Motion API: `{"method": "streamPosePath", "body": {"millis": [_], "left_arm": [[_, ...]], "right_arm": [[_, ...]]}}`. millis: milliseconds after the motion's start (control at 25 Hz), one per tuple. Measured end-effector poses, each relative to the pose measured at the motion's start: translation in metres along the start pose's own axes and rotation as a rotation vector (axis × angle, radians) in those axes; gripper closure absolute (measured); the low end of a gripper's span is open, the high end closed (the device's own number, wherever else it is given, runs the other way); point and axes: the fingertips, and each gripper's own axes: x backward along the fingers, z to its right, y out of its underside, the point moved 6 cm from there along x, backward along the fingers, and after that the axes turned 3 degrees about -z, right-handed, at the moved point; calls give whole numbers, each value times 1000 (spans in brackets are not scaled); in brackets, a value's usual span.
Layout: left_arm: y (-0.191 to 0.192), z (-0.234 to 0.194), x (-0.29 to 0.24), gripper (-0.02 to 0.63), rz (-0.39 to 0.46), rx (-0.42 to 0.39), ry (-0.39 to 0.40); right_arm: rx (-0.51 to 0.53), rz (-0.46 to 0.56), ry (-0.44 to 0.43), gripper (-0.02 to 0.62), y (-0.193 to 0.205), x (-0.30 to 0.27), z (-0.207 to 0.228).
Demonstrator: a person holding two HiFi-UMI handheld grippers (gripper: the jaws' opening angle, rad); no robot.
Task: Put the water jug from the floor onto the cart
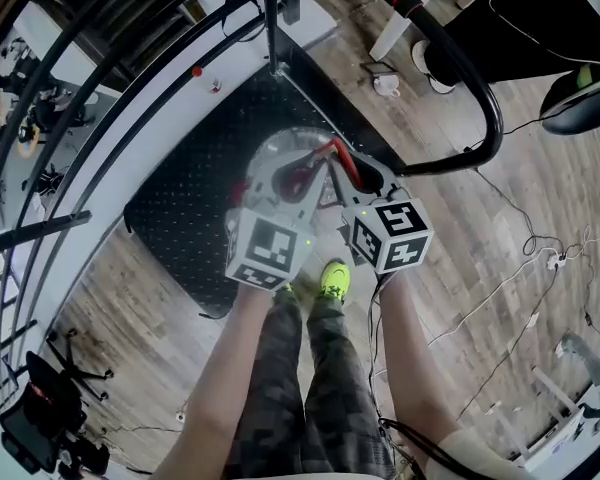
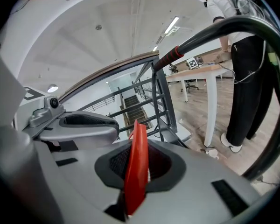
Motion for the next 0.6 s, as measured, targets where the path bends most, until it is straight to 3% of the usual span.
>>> {"method": "streamPosePath", "body": {"millis": [600], "left_arm": [[-4,-2,-27,577,31,-25,9]], "right_arm": [[6,13,81,549,6,-4,32]]}}
